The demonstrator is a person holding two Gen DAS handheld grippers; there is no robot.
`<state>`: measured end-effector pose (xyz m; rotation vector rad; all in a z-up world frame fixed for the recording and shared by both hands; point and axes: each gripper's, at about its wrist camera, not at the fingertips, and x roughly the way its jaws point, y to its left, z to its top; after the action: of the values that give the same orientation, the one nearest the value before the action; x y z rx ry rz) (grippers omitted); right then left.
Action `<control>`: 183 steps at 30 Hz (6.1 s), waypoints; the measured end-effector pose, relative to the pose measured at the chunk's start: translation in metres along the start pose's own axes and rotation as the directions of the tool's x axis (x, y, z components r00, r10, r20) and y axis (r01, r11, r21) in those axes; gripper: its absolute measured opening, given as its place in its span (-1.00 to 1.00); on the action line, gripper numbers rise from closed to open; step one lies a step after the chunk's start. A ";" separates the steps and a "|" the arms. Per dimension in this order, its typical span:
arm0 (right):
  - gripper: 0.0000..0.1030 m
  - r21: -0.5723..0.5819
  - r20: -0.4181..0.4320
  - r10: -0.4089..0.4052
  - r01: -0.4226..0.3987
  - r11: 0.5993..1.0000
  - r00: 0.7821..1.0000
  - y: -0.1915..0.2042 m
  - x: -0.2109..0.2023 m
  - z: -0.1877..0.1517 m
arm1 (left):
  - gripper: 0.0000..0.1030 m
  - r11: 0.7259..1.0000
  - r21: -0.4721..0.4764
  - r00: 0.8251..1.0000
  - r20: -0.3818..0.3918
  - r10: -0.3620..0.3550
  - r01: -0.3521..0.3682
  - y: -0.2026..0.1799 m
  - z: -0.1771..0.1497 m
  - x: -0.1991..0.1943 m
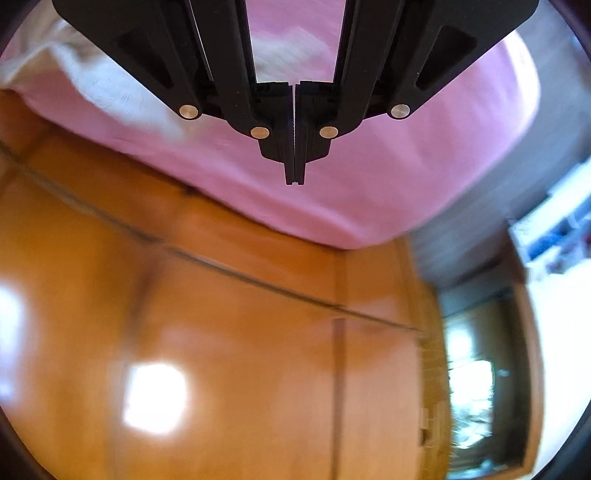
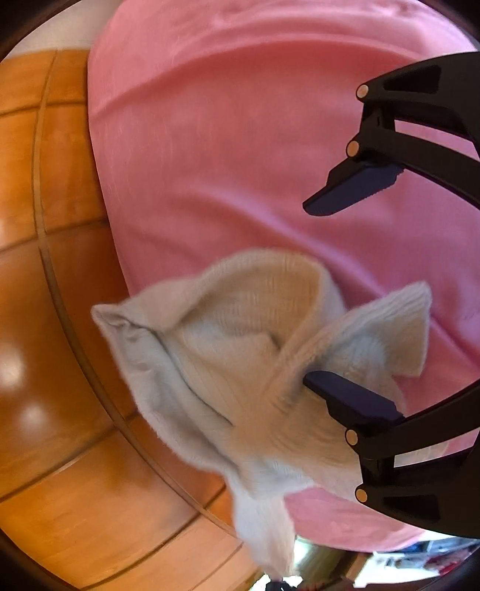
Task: Fold small clothes
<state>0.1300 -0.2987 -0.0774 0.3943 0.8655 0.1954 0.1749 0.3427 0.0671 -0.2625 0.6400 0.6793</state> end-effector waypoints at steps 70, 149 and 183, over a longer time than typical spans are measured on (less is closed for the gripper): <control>-1.00 0.007 0.103 0.123 -0.125 0.992 0.987 -0.047 -0.104 -0.007 | -0.92 0.584 -0.076 0.514 -0.391 -0.763 0.808 -0.018 -0.232 -0.163; -0.64 0.374 0.035 -0.641 0.585 0.720 0.766 -0.305 -0.040 0.074 | -0.02 0.674 0.263 0.687 -0.532 -0.495 0.690 -0.167 -0.318 -0.136; 0.97 -0.370 -0.047 -0.095 0.071 0.926 0.994 0.111 0.112 -0.086 | -1.00 0.960 -0.256 0.958 -0.226 -0.176 0.116 0.061 -0.093 0.113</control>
<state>0.1347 -0.1389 -0.1600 -0.0006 0.8849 0.2872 0.1590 0.4058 -0.0777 -0.6220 0.7677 0.5841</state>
